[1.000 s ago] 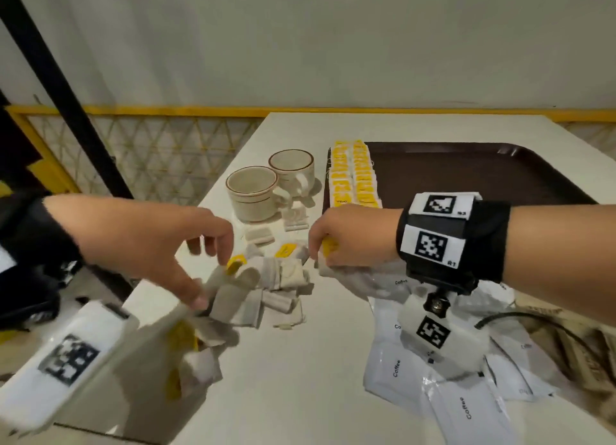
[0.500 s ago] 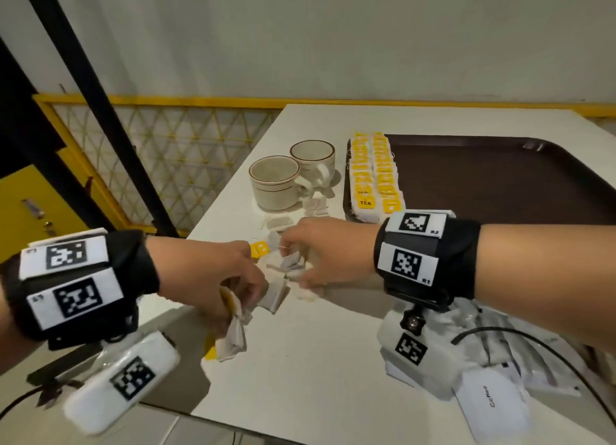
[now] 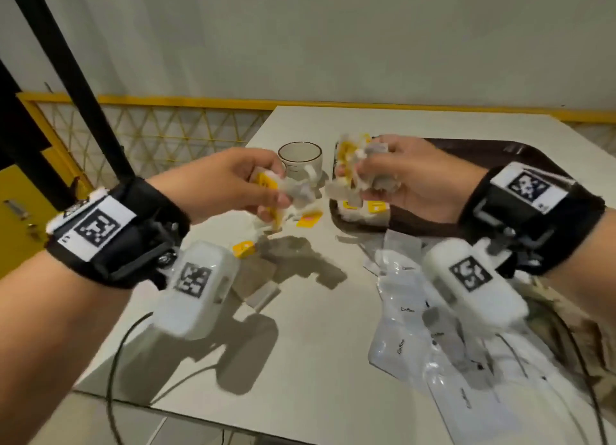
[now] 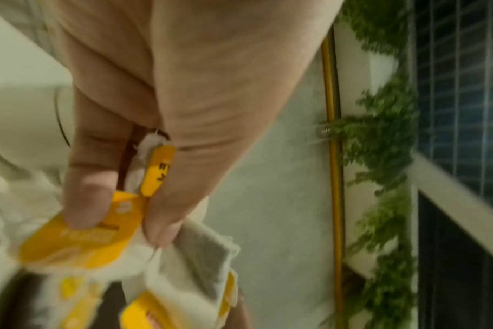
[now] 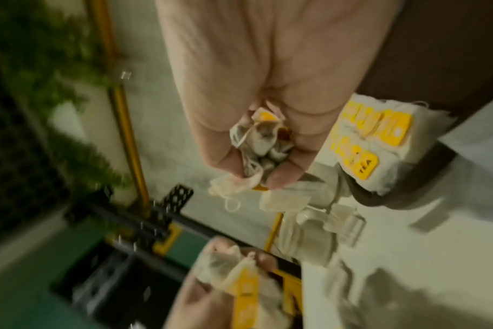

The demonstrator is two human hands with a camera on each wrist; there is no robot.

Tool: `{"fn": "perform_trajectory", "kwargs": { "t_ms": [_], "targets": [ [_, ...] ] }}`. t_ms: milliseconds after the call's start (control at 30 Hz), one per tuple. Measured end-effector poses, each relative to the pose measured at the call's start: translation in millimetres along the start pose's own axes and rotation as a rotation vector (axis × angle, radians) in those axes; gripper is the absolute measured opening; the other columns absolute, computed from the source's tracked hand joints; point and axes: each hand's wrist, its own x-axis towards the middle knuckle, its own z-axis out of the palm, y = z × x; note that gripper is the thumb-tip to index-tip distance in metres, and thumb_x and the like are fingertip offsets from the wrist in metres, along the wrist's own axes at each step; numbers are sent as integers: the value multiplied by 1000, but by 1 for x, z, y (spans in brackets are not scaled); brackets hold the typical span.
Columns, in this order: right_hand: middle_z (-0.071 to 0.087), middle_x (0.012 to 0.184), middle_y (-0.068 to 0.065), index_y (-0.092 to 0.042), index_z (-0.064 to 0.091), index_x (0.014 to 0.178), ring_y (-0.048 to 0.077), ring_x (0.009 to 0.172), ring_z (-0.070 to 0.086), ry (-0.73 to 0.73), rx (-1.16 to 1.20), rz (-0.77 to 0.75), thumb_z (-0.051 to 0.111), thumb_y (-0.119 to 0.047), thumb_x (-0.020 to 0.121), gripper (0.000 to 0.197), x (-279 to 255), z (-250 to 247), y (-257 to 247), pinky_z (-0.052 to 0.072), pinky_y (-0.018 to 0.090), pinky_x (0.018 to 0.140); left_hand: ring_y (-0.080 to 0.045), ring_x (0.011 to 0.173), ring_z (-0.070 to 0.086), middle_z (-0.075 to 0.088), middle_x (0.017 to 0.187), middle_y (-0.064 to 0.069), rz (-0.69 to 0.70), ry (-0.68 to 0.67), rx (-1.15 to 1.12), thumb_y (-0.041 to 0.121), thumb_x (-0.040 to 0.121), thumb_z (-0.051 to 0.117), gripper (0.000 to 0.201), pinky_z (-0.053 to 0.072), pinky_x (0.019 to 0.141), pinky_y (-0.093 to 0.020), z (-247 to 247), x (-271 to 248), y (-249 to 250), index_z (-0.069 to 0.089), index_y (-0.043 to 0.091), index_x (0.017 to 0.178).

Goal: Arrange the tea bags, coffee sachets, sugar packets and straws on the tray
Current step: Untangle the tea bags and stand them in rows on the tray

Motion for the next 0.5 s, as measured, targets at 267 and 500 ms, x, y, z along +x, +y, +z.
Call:
{"fn": "perform_trajectory", "kwargs": {
  "t_ms": [267,500],
  "targets": [
    [59,93,9,-9,52,80,14,69,54,183,860,-62,44,-6,87,12,-21,-52,-11,48,21,50,-6,60,61,60,85,-8,117,93,-1185,4,91,52,9,53,59,-15,99,72,47,53,6,100],
    [53,87,10,-7,53,76,13,65,47,268,1020,-21,44,-8,67,13,-35,-66,20,34,13,57,-26,95,58,59,107,-17,-6,16,-1456,11,94,49,13,53,61,-14,169,99,58,57,4,102]
  ]
}}
